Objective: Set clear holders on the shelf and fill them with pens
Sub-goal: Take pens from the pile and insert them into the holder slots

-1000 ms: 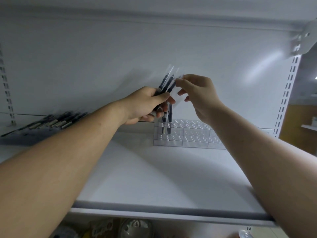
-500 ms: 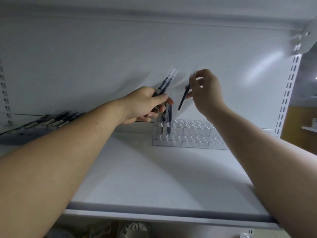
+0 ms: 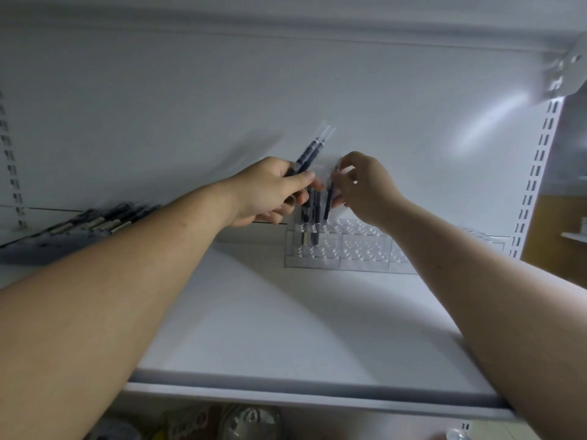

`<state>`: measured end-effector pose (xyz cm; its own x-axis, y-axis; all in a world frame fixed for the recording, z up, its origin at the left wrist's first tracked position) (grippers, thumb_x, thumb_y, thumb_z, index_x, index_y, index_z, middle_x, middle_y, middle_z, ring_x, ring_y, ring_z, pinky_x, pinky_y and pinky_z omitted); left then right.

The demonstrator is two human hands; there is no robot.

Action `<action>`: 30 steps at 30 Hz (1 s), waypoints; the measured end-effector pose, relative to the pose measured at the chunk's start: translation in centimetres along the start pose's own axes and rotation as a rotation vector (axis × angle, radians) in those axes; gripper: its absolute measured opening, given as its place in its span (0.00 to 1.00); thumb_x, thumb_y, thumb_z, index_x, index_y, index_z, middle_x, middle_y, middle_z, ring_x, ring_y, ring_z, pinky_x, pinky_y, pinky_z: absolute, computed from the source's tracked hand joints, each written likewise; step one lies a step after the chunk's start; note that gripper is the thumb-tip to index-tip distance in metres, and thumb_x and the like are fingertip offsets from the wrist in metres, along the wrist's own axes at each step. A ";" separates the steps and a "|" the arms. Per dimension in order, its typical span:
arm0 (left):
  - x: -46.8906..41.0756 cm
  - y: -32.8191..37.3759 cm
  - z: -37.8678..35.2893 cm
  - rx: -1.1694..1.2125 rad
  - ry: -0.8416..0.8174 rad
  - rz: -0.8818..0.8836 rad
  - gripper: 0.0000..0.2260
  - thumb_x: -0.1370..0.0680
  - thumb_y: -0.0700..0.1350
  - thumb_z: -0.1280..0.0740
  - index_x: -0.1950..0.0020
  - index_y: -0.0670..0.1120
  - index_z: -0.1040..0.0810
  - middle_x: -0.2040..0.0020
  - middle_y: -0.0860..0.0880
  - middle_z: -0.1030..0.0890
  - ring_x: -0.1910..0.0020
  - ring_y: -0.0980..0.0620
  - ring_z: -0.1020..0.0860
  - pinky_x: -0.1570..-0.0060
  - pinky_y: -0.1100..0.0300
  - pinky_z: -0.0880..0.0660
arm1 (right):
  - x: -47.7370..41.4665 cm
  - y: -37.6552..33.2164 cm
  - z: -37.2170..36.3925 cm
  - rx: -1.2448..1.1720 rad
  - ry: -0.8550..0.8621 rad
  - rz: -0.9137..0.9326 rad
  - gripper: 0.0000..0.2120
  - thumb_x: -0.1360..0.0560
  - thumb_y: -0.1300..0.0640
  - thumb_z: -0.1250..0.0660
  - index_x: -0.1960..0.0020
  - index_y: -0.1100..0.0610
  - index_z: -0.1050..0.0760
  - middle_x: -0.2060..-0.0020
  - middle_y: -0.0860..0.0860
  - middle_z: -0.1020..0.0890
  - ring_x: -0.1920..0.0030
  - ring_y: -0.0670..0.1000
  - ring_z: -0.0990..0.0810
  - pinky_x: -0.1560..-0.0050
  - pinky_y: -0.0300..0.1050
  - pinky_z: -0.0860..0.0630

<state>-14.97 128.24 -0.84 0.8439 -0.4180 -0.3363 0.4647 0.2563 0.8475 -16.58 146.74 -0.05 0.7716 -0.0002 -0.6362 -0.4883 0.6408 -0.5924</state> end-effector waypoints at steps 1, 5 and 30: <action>0.0 0.0 0.0 -0.002 0.001 -0.003 0.13 0.12 0.48 0.40 0.38 0.41 0.20 0.63 0.51 0.29 0.73 0.56 0.39 0.77 0.64 0.43 | 0.0 0.2 -0.3 0.009 -0.022 -0.021 0.03 0.15 0.58 0.38 0.47 0.54 0.26 0.65 0.53 0.14 0.62 0.57 0.12 0.68 0.48 0.24; 0.1 0.1 0.0 -0.006 0.004 -0.013 0.13 0.12 0.48 0.40 0.37 0.41 0.21 0.64 0.52 0.32 0.72 0.56 0.39 0.76 0.64 0.43 | -0.2 0.6 -0.6 0.010 -0.039 -0.070 0.04 0.15 0.58 0.37 0.43 0.58 0.24 0.63 0.55 0.13 0.64 0.54 0.12 0.73 0.41 0.30; 0.0 0.7 0.0 0.121 0.035 -0.055 0.15 0.12 0.46 0.40 0.38 0.36 0.21 0.65 0.50 0.31 0.69 0.52 0.41 0.73 0.60 0.45 | 0.6 -3.5 1.2 -0.502 0.014 0.027 0.09 0.22 0.61 0.32 0.59 0.60 0.17 0.61 0.56 0.15 0.64 0.54 0.19 0.66 0.48 0.34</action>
<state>-14.68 128.40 -0.19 0.8277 -0.3973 -0.3963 0.4769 0.1257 0.8699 -13.88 145.43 2.26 0.7523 -0.0016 -0.6588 -0.6463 0.1920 -0.7385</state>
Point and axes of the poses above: each hand's wrist, its own x-axis away from the middle knuckle, its own z-axis out of the back of the hand, y = z × x, the point moved 4 cm from there along -x, towards the middle knuckle
